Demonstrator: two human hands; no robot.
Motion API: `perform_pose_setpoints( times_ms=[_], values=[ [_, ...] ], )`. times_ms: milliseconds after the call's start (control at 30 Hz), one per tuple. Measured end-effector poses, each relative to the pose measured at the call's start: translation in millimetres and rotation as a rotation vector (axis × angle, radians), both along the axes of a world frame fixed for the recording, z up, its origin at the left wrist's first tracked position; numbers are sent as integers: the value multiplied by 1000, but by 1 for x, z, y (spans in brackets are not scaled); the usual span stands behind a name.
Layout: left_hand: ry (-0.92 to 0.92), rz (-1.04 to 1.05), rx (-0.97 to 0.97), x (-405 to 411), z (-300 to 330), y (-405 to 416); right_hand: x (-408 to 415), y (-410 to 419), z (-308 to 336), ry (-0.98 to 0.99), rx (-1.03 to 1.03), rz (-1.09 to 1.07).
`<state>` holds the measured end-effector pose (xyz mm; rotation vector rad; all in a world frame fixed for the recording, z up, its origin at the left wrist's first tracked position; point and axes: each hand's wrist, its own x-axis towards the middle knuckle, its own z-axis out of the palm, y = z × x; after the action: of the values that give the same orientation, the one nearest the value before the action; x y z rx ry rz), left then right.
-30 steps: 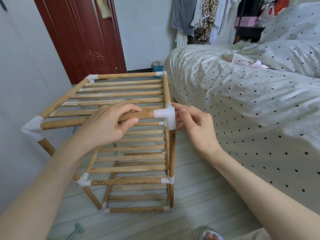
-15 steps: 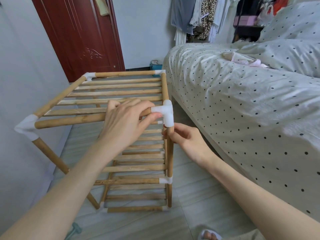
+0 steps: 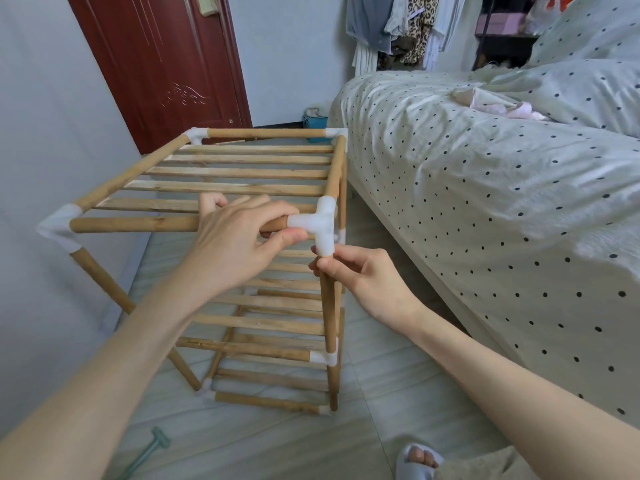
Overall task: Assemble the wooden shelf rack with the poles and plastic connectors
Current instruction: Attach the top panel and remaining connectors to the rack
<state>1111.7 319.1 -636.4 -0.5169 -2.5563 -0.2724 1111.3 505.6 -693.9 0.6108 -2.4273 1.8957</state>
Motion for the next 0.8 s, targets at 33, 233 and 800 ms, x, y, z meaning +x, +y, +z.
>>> perform_pose_setpoints(
  times_ms=[33,233,800],
  values=[
    [-18,-3,2,3,-1,-4,1,-2,0,-4,1,11],
    [-134,-60,114,15,3,-23,9,-21,1,-55,-9,25],
    [-37,-55,190,34,-6,-28,-19,-41,37,-622,-513,166]
  ],
)
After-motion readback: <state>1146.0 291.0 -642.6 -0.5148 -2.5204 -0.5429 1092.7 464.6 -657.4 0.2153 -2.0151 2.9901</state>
